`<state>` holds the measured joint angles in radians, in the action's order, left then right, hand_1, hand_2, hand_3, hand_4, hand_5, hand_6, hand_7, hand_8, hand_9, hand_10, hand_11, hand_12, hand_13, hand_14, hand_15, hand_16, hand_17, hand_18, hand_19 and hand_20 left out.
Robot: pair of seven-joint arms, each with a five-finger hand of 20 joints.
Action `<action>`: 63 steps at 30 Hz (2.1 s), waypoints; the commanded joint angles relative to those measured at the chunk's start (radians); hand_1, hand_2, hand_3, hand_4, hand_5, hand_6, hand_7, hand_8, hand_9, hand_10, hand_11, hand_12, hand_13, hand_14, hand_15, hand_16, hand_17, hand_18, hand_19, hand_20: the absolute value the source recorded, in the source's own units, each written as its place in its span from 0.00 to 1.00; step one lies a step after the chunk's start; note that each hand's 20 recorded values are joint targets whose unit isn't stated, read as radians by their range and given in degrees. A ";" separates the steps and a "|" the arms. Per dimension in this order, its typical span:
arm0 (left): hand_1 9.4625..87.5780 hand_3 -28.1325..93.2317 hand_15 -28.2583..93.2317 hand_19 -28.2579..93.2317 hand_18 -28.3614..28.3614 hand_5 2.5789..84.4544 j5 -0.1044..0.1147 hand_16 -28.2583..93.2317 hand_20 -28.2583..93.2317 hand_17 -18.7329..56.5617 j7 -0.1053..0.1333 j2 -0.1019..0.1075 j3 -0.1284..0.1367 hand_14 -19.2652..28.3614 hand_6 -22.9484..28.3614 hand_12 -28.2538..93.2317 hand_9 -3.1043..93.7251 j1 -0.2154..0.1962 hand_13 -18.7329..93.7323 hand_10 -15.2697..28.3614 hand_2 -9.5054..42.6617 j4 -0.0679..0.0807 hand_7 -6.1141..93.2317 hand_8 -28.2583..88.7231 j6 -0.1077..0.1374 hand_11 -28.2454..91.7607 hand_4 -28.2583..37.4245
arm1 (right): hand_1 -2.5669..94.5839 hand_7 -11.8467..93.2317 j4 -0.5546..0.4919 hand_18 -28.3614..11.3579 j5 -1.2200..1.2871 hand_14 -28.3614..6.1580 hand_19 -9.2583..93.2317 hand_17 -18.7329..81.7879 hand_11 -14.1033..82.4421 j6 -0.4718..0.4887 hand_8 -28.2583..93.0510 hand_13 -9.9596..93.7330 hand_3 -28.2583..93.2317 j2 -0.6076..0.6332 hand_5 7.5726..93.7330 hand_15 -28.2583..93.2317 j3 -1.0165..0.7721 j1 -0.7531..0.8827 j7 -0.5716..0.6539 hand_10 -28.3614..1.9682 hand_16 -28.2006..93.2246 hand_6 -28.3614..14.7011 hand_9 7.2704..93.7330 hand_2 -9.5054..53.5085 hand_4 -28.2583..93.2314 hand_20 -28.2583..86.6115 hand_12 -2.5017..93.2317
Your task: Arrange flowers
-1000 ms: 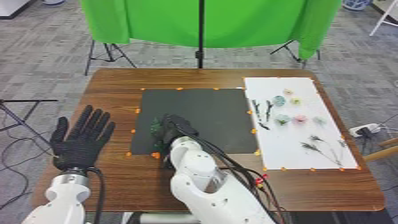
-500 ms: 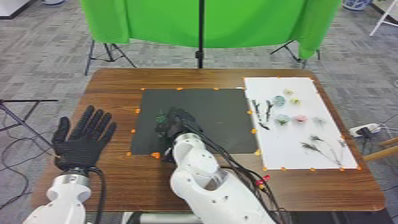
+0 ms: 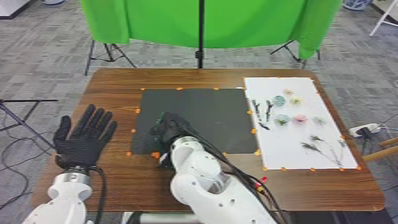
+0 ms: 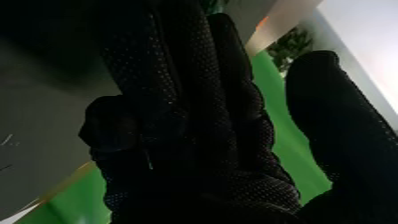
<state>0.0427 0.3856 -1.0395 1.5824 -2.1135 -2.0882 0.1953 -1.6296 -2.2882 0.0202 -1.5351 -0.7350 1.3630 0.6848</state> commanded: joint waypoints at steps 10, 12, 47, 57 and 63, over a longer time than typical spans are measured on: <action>0.14 0.85 0.51 0.52 0.74 0.52 -0.008 0.17 0.33 0.13 0.009 -0.061 0.047 0.74 0.65 0.31 0.44 -0.087 0.42 0.72 0.51 -0.020 0.14 0.17 -0.013 0.40 0.00 | 0.32 0.53 -0.215 0.00 0.015 0.49 1.00 0.60 0.32 -0.179 0.13 0.93 0.90 0.169 0.82 0.58 -0.191 0.051 -0.010 0.31 0.44 0.53 0.91 0.21 0.07 0.69 0.20; 0.14 0.85 0.51 0.52 0.74 0.52 -0.008 0.17 0.33 0.13 0.016 -0.063 0.054 0.74 0.65 0.31 0.44 -0.099 0.42 0.72 0.51 -0.026 0.14 0.17 -0.017 0.40 0.00 | 0.32 0.54 -0.256 0.00 -0.003 0.48 1.00 0.60 0.33 -0.197 0.13 0.92 0.90 0.227 0.82 0.59 -0.250 0.068 -0.001 0.31 0.44 0.53 0.91 0.19 0.08 0.69 0.20; 0.17 0.86 0.52 0.52 0.74 0.52 0.011 0.17 0.33 0.13 0.069 -0.051 0.100 0.75 0.65 0.31 0.44 -0.115 0.42 0.72 0.51 -0.046 0.15 0.17 0.019 0.40 0.00 | 0.41 0.25 -0.462 0.00 -0.146 0.36 0.99 0.50 0.31 0.227 0.14 0.67 0.85 0.712 0.63 0.71 -0.880 0.660 0.102 0.24 0.37 0.47 0.60 0.00 0.00 0.61 0.18; 0.17 0.86 0.52 0.52 0.74 0.52 0.014 0.17 0.33 0.13 0.064 -0.059 0.096 0.75 0.65 0.31 0.44 -0.117 0.42 0.72 0.51 -0.047 0.15 0.17 0.019 0.40 0.00 | 0.45 0.26 -0.400 0.01 -0.103 0.39 0.99 0.50 0.34 0.233 0.13 0.69 0.84 0.703 0.66 0.72 -0.832 0.632 0.096 0.30 0.37 0.52 0.65 0.00 0.00 0.62 0.20; 0.17 0.86 0.52 0.52 0.74 0.53 0.038 0.17 0.33 0.13 0.066 -0.063 0.095 0.75 0.66 0.31 0.44 -0.125 0.42 0.72 0.51 -0.053 0.15 0.17 0.032 0.40 0.00 | 0.56 0.36 -0.382 0.05 -0.085 0.42 0.99 0.51 0.42 0.185 0.22 0.71 0.78 0.692 0.79 0.71 -0.798 0.610 0.113 0.40 0.39 0.59 0.78 0.00 0.00 0.61 0.26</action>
<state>0.0536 0.4569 -1.0932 1.6831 -2.2193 -2.1361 0.2042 -2.0332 -2.3882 0.2450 -0.8311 -1.5596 1.9860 0.7848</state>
